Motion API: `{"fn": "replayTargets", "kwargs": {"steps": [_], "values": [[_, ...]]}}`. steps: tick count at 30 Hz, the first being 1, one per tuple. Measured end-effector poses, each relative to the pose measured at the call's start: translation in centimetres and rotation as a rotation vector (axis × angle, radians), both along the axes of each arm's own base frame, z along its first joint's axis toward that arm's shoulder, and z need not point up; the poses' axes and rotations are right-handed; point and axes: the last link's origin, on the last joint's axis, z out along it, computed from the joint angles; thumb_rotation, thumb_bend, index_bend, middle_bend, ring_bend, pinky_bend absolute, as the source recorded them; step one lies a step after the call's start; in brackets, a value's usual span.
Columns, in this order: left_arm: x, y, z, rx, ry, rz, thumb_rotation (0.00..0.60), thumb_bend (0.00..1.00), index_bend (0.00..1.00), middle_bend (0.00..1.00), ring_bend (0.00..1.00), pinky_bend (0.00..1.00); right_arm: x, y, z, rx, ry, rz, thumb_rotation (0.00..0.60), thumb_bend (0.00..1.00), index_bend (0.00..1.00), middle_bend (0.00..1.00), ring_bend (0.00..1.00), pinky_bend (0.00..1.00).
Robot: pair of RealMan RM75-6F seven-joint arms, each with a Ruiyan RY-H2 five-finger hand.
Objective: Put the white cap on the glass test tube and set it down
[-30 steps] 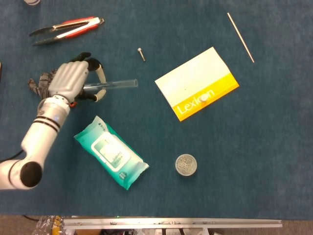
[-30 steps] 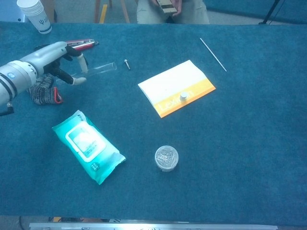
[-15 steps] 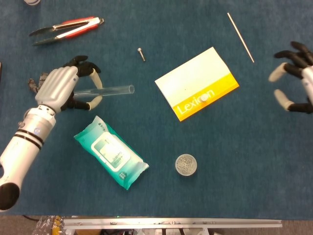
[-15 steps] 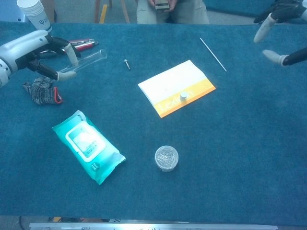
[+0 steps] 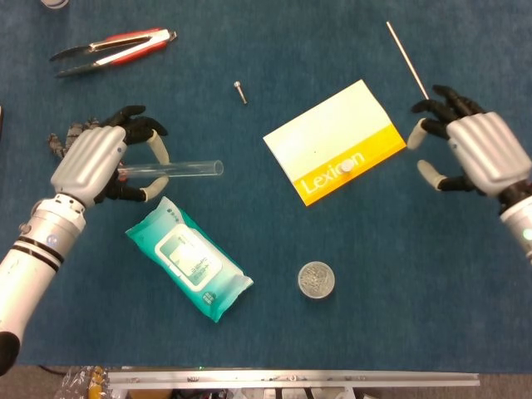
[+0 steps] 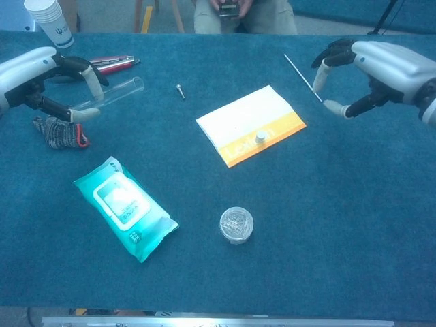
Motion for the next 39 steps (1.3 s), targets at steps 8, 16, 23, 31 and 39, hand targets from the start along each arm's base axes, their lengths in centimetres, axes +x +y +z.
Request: {"fn": "replayTargets", "kwargs": {"steps": [8, 16, 23, 31, 39], "values": [[0.1, -0.5, 0.1, -0.008, 0.009, -0.010, 0.600, 0.30, 0.57, 0.28, 0.09, 0.14, 0.9, -0.7, -2.7, 0.031, 0.091, 0.041, 0.600, 0.33, 0.46, 0.24, 0.06, 0.18], [0.3, -0.9, 0.0, -0.019, 0.014, -0.022, 0.600, 0.30, 0.57, 0.28, 0.09, 0.14, 2.0, -1.7, -5.4, 0.050, 0.127, 0.050, 0.600, 0.26, 0.46, 0.24, 0.06, 0.18], [0.5, -0.9, -0.2, -0.028, 0.021, -0.031, 0.600, 0.30, 0.57, 0.28, 0.09, 0.14, 2.1, -2.3, -7.3, 0.052, 0.164, 0.042, 0.600, 0.24, 0.46, 0.24, 0.06, 0.18], [0.4, -1.0, -0.3, -0.036, 0.028, -0.034, 0.600, 0.30, 0.57, 0.27, 0.09, 0.14, 2.4, -2.6, -9.5, 0.065, 0.196, 0.046, 0.600, 0.24, 0.46, 0.24, 0.06, 0.18], [0.3, -0.9, -0.3, -0.042, 0.027, -0.035, 0.600, 0.30, 0.56, 0.27, 0.09, 0.14, 3.0, -2.9, -11.1, 0.060, 0.224, 0.061, 0.600, 0.24, 0.46, 0.24, 0.06, 0.18]]}}
